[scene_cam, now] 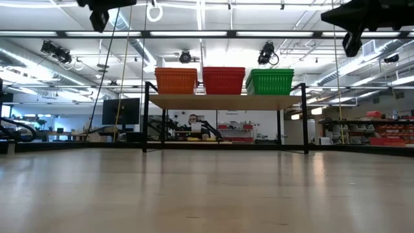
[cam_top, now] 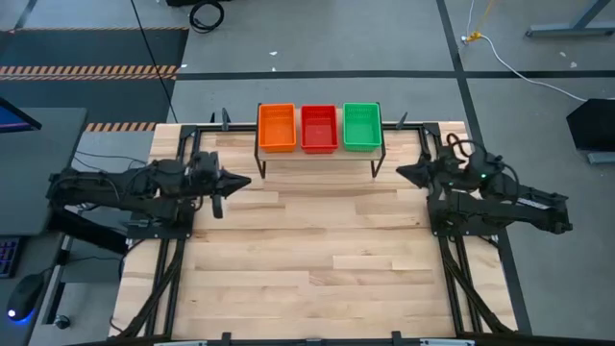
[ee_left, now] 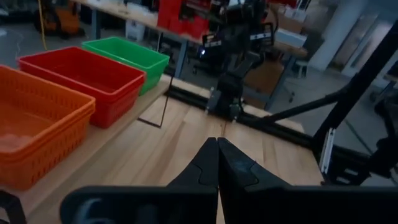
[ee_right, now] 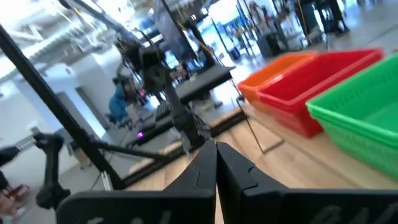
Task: Stack baskets on shelf by color
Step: Return to Home Position
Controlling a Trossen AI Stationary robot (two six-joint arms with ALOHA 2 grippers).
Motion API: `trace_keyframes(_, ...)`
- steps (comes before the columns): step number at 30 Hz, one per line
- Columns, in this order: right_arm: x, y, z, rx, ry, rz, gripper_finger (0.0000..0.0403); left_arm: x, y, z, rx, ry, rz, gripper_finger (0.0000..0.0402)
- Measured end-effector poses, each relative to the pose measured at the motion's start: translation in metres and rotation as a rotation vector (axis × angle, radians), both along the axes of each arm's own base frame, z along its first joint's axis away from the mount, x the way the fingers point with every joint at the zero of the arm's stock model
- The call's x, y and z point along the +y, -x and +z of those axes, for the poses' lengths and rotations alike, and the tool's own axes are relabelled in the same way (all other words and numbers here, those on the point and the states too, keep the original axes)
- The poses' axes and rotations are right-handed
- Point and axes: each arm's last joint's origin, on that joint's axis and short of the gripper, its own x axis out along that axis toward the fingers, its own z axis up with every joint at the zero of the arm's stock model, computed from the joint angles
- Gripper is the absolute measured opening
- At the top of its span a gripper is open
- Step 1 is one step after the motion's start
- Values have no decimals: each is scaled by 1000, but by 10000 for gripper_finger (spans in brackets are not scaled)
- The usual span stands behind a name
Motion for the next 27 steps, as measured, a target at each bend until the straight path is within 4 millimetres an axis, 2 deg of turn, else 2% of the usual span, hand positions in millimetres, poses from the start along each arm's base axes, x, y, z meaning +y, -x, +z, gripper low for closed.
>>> trace_keyframes(3,-1,-4,-6,-46,33,-1,4,0,8,-14,-17,-31,-5,0)
trace_keyframes(8,-2,-9,-21,-1,64,-2,4,2,17,-49,13,-21,1,0)
trace_keyframes(13,-4,-15,-39,8,48,-1,4,0,21,-73,-81,1,-56,0)
trace_keyframes(18,-5,-21,-59,-59,78,-7,4,0,24,-99,-92,-86,-72,0)
trace_keyframes(23,-6,-24,-84,-105,85,-7,3,-1,27,-129,-128,-74,-113,0)
trace_keyframes(27,-6,-25,-88,-54,125,10,4,-1,28,-144,-138,-115,-110,0)
